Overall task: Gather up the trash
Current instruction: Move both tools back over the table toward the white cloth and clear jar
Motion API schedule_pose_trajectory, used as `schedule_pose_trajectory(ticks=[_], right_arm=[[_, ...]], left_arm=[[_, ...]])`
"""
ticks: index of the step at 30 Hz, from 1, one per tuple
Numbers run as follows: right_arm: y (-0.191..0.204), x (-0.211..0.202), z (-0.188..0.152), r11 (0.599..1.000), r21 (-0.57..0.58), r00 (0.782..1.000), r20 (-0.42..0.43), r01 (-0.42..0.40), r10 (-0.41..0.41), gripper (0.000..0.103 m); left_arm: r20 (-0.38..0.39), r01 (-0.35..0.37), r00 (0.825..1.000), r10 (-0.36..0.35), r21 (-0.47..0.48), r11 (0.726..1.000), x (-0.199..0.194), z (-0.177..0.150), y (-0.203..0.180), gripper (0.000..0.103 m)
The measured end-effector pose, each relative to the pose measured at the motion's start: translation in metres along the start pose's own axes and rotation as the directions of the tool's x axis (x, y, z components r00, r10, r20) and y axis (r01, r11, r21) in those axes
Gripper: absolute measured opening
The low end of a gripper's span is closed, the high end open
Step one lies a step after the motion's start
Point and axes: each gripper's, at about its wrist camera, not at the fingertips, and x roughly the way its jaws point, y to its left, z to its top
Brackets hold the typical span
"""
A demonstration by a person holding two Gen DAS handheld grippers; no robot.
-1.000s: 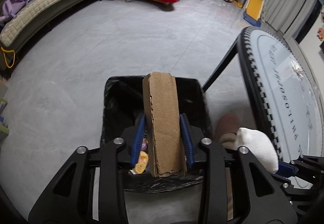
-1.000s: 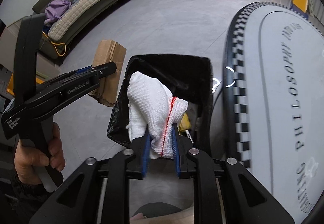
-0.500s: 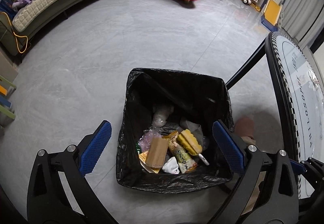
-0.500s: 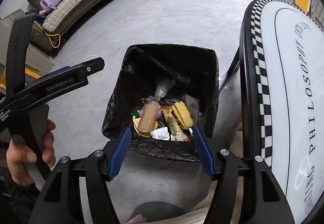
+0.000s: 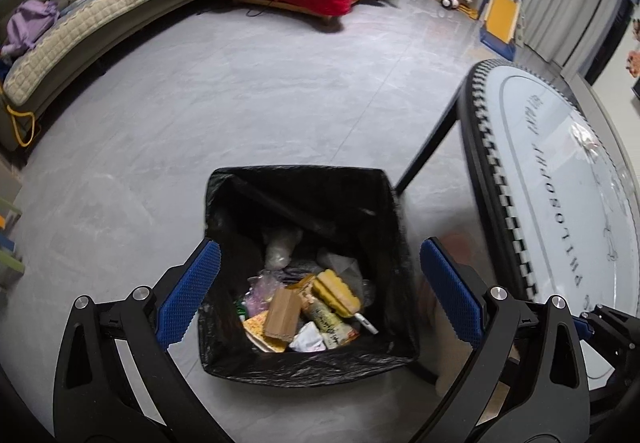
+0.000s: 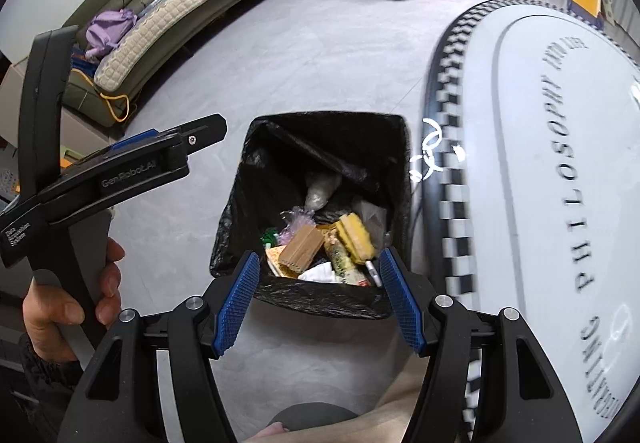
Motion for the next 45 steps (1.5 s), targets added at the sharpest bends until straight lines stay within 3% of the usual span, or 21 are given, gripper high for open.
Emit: schedule_pose_trajectory(ticks=[9,18,25,45], right_arm=[[-0.064,-0.043,-0.008,0.995,0.092,0.997,0.062,0.027,-0.033,0.064],[-0.155,-0.084,-0.03,0.97,0.225,0.989,0.091,0.09,-0.113,0.064],[-0.231,-0.106,-0.046,0.928,0.349,0.981,0.092,0.13,-0.172,0.064],[-0.426,-0.147,-0.031,0.804,0.536,0.94,0.048,0.26,-0.336,0.067]], left_arm=[[0.024,0.063,0.997,-0.067,0.129,0.99,-0.015,0.017,-0.088,0.097],[-0.017,0.157,0.987,-0.158,0.229,0.961,-0.005,0.032,-0.187,0.097],[-0.077,0.203,0.979,-0.188,0.319,0.926,0.017,0.037,-0.261,0.097],[-0.2,0.301,0.952,-0.232,0.48,0.824,0.088,0.072,-0.447,0.097]])
